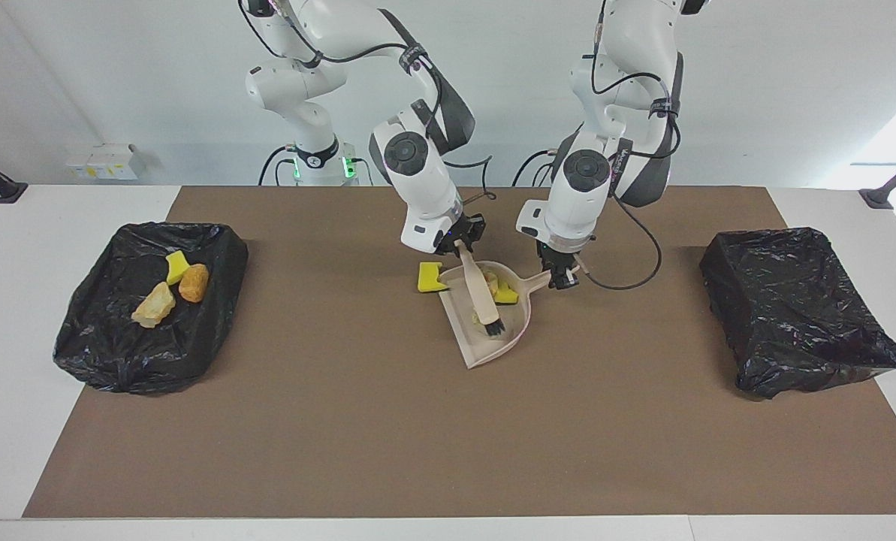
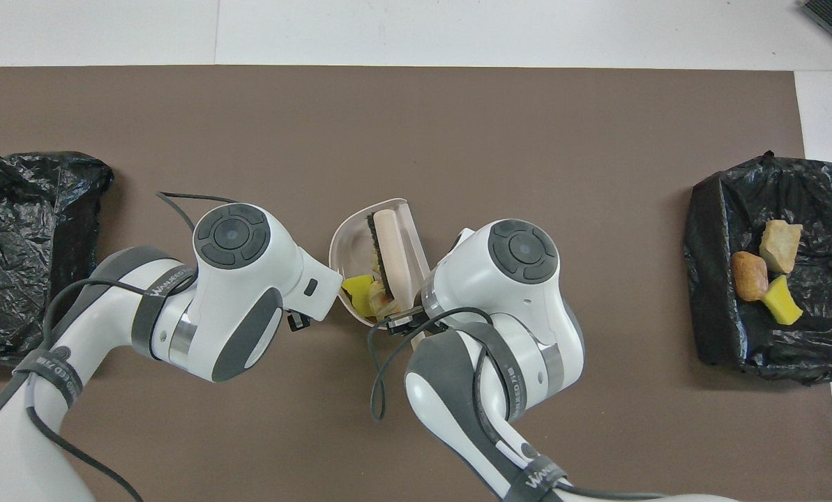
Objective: Sweep and dump trash in bin
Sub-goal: 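Sweep the bread chunks and sponges toward the dustpan with the right gripper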
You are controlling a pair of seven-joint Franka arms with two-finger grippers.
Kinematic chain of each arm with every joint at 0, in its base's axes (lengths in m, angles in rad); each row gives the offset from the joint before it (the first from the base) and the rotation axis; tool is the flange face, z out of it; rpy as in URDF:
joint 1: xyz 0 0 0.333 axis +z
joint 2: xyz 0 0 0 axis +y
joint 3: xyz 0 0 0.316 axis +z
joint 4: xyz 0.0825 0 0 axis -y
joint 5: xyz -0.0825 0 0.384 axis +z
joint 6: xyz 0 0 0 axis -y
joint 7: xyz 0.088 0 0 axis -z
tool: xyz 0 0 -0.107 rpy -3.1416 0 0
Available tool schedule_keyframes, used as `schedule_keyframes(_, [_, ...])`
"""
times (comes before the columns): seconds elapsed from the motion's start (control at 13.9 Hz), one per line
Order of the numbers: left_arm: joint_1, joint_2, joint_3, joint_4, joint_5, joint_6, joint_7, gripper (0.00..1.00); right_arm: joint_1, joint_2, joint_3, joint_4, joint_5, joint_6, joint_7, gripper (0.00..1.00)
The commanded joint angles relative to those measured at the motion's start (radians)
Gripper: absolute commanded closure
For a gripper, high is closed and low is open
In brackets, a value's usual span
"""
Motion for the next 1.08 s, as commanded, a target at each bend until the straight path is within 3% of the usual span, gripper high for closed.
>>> schedule_keyframes(0.0, [-0.002,-0.035,0.010,-0.039,-0.008,0.015,-0.025,1.00,-0.070,-0.070,0.004,-0.020,-0.045,-0.123,0.067,1.00])
schedule_keyframes(0.43, [-0.002,-0.036,0.010,-0.040,-0.008,0.015,-0.030,1.00,-0.131,-0.207,0.005,-0.273,-0.207,-0.122,0.195,1.00])
schedule_keyframes(0.65, [-0.002,-0.036,0.010,-0.043,-0.008,0.015,-0.033,1.00,-0.145,-0.270,0.013,-0.376,-0.207,-0.083,0.253,1.00])
schedule_keyframes(1.01, [-0.004,-0.042,0.010,-0.054,-0.009,0.017,-0.033,1.00,-0.039,-0.245,0.017,-0.376,-0.169,0.009,0.264,1.00])
